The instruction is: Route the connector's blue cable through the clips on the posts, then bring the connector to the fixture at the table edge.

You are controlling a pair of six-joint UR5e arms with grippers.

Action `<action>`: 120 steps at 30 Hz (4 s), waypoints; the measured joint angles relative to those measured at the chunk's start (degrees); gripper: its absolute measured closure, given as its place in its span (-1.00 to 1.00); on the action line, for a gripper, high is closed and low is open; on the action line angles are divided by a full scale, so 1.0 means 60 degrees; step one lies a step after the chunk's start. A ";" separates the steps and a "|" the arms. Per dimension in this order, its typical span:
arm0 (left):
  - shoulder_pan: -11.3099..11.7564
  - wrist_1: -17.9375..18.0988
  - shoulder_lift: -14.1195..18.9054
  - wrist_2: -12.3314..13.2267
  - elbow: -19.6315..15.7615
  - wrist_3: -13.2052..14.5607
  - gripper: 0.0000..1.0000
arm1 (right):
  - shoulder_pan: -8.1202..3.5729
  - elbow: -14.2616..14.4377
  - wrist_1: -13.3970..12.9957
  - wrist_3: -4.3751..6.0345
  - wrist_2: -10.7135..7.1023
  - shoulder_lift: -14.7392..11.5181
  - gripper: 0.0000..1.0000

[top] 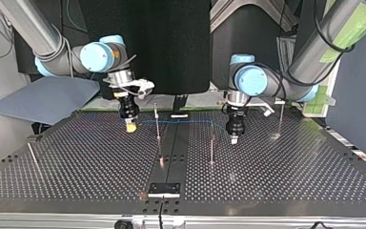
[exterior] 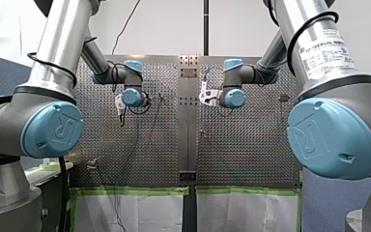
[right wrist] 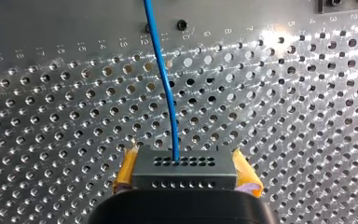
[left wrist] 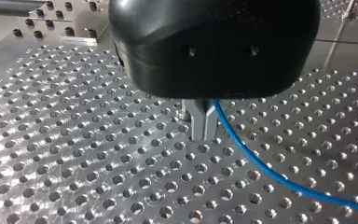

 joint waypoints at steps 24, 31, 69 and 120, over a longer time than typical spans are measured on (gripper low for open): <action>0.0287 -0.0182 -0.0025 0.0105 0.0399 -0.0021 1.00 | -0.0155 -0.1304 0.0456 -0.0040 -0.0105 0.0784 1.00; 0.0364 -0.0227 -0.0025 0.0128 0.0408 -0.0012 1.00 | -0.0240 -0.1530 0.0535 -0.0055 -0.0136 0.0817 1.00; 0.0512 -0.0176 -0.0038 0.0128 0.0423 0.0027 1.00 | -0.0423 -0.2637 0.1269 -0.0306 -0.0704 0.1497 1.00; -0.0275 -0.1290 0.1392 0.0645 -0.1028 0.0286 -1.00 | -0.0404 -0.2643 0.1611 -0.0352 -0.0699 0.1512 1.00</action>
